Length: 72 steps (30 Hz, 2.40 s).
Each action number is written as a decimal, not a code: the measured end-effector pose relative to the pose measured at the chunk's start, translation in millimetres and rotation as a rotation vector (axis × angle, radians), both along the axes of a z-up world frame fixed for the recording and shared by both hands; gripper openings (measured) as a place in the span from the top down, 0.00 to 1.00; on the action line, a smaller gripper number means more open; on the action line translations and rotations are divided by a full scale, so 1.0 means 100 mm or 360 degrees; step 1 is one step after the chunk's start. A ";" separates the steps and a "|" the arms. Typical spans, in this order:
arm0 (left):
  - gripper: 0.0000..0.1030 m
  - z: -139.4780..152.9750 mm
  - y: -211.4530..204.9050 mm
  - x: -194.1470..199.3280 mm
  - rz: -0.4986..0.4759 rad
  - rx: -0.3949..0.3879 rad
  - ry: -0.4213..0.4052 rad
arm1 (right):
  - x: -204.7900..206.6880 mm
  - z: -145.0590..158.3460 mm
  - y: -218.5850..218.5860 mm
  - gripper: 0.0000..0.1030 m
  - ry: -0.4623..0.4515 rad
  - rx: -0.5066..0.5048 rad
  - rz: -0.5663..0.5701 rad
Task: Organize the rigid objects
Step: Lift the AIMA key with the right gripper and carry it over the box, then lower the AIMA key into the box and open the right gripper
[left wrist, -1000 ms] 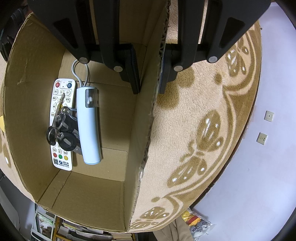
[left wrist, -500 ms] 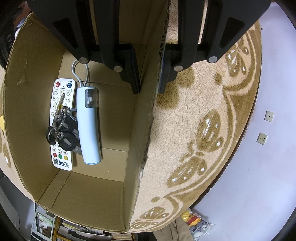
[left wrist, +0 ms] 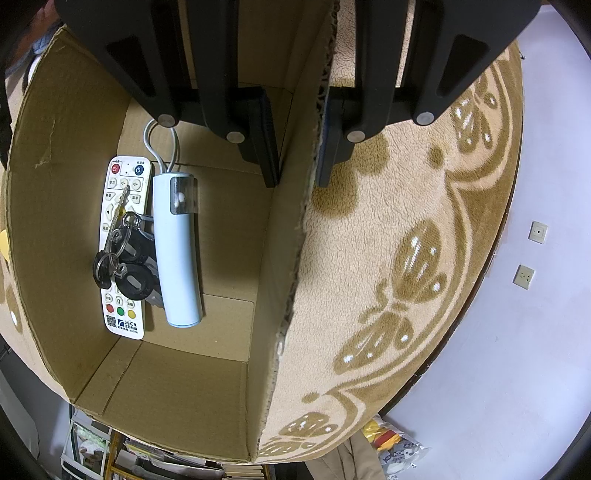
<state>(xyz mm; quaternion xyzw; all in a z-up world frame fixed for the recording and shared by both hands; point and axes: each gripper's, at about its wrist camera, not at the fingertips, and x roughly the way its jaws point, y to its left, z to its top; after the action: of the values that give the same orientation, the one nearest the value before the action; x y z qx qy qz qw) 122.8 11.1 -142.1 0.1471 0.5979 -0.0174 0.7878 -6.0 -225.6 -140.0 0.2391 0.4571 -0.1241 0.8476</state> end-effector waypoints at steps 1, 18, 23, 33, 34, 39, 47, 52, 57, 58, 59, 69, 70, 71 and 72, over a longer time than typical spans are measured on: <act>0.81 0.00 0.00 0.00 0.0001 -0.0001 0.0001 | 0.01 0.00 0.00 0.92 -0.0005 0.0001 -0.0002; 0.81 0.00 0.00 0.00 0.0002 -0.0002 0.0001 | 0.14 0.13 0.05 0.92 -0.0095 -0.0002 0.0048; 0.81 0.00 0.00 0.00 0.0001 -0.0001 0.0001 | 0.26 0.32 0.11 0.92 -0.0173 -0.0030 0.0087; 0.81 0.00 0.01 0.00 0.0010 -0.0009 0.0003 | 0.57 0.86 0.36 0.97 -0.0388 -0.0083 0.0181; 0.81 0.00 0.00 0.00 0.0008 -0.0006 0.0002 | 0.58 0.90 0.38 0.97 -0.0402 -0.0090 0.0190; 0.81 0.00 0.01 0.00 0.0008 -0.0009 0.0004 | 0.69 1.15 0.53 0.97 -0.0493 -0.0115 0.0246; 0.81 -0.01 0.02 -0.01 0.0007 -0.0010 0.0005 | 0.78 1.46 0.77 0.97 -0.0609 -0.0169 0.0371; 0.81 -0.02 0.01 -0.01 0.0008 -0.0013 0.0006 | 0.85 1.45 0.87 0.97 -0.0609 -0.0147 0.0424; 0.81 -0.01 0.02 -0.01 0.0008 -0.0012 0.0006 | 0.93 1.22 0.88 0.97 -0.0502 -0.0089 0.0456; 0.81 -0.01 0.02 -0.01 0.0009 -0.0013 0.0006 | 0.94 1.16 0.87 0.97 -0.0479 -0.0083 0.0457; 0.81 -0.01 0.02 -0.01 0.0009 -0.0013 0.0006 | 0.95 1.08 0.87 0.97 -0.0445 -0.0073 0.0461; 0.81 -0.01 0.02 -0.01 0.0006 -0.0008 0.0005 | 0.96 0.76 0.79 0.96 -0.0291 -0.0088 0.0469; 0.81 -0.01 0.02 0.00 0.0006 -0.0008 0.0005 | 0.96 0.75 0.79 0.96 -0.0285 -0.0092 0.0470; 0.81 -0.01 0.02 0.00 0.0006 -0.0008 0.0006 | 0.95 0.75 0.77 0.95 -0.0276 -0.0099 0.0472; 0.81 -0.01 0.02 0.00 0.0007 -0.0010 0.0006 | 0.94 0.76 0.74 0.95 -0.0280 -0.0099 0.0470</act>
<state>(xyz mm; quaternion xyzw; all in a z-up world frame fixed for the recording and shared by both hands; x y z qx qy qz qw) 122.5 13.1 -143.5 0.1434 0.5996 -0.0179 0.7872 88.1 -151.4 -64.2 0.1530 0.4074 0.0092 0.9003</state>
